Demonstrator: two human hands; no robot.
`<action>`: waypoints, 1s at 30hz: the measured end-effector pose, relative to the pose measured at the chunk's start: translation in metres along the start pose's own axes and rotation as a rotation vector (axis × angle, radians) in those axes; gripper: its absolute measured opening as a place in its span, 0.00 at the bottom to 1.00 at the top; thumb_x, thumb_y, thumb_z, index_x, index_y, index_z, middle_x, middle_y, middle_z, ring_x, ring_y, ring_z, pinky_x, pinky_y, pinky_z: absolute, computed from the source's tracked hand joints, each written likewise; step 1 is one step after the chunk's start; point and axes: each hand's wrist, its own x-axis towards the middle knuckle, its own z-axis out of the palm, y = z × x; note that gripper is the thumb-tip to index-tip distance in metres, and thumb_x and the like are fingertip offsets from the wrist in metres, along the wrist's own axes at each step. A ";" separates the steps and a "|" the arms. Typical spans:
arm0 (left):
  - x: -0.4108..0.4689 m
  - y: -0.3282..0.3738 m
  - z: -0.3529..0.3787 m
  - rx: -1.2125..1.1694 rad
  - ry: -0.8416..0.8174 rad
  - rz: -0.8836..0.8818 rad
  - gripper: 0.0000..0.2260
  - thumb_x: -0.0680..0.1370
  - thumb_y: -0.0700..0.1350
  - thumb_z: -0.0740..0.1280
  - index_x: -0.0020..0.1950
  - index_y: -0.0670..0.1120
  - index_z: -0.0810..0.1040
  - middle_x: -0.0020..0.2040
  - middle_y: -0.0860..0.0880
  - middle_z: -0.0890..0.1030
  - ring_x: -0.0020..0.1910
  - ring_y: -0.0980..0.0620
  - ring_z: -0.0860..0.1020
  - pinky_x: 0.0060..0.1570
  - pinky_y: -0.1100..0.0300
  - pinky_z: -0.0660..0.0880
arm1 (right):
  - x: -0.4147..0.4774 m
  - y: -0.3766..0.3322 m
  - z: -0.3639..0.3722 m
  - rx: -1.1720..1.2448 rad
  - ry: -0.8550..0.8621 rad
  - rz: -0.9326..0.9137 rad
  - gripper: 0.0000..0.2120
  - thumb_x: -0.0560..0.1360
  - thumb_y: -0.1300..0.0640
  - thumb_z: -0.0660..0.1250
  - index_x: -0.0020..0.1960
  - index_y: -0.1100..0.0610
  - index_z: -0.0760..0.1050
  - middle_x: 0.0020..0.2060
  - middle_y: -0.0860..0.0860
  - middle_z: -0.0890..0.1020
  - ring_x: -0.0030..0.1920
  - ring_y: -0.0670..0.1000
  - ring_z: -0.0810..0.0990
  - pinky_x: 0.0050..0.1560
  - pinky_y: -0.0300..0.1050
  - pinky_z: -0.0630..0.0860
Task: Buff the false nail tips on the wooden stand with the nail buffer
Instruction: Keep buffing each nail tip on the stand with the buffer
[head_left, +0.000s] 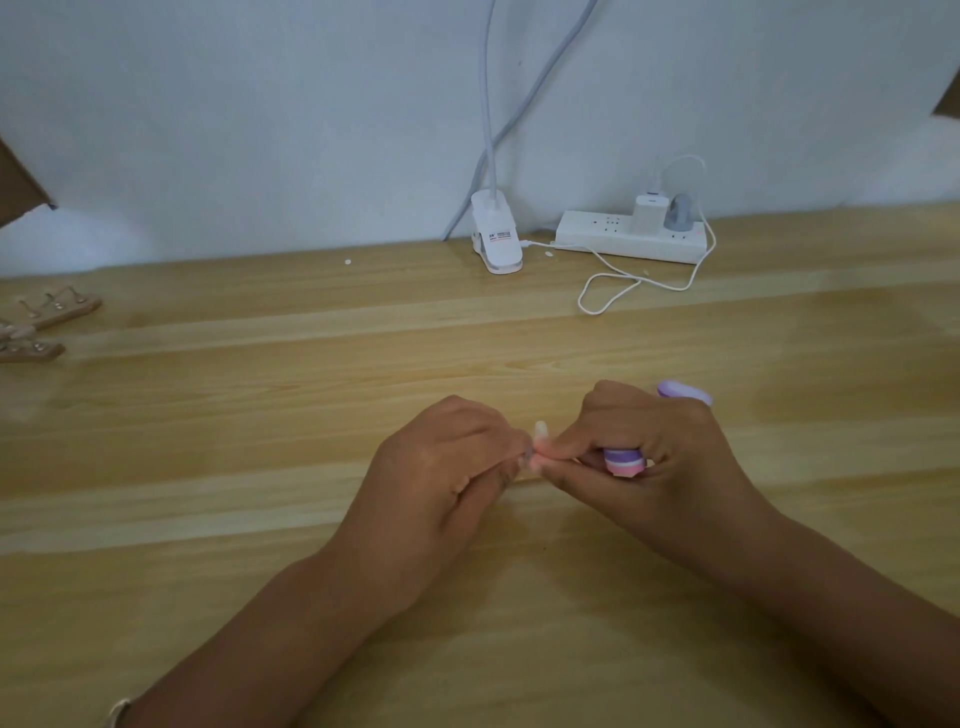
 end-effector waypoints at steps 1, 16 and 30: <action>0.000 0.000 0.000 0.004 0.009 -0.003 0.10 0.79 0.43 0.63 0.50 0.43 0.84 0.46 0.51 0.83 0.49 0.53 0.79 0.50 0.62 0.74 | 0.000 0.000 0.000 -0.006 0.009 0.002 0.05 0.67 0.61 0.76 0.35 0.55 0.83 0.30 0.39 0.73 0.35 0.42 0.74 0.55 0.16 0.56; 0.004 -0.013 0.010 -0.291 0.148 -0.217 0.05 0.76 0.44 0.69 0.48 0.48 0.86 0.44 0.57 0.84 0.47 0.59 0.81 0.47 0.58 0.77 | 0.003 0.015 0.003 0.231 -0.032 0.231 0.09 0.71 0.59 0.64 0.49 0.49 0.74 0.35 0.43 0.69 0.38 0.43 0.70 0.44 0.27 0.64; 0.005 -0.016 0.008 -0.465 0.151 -0.322 0.06 0.74 0.48 0.72 0.48 0.49 0.85 0.41 0.54 0.84 0.42 0.55 0.81 0.42 0.58 0.77 | -0.001 0.011 0.010 0.013 0.052 -0.101 0.15 0.74 0.69 0.71 0.58 0.57 0.81 0.57 0.53 0.75 0.56 0.50 0.78 0.61 0.33 0.68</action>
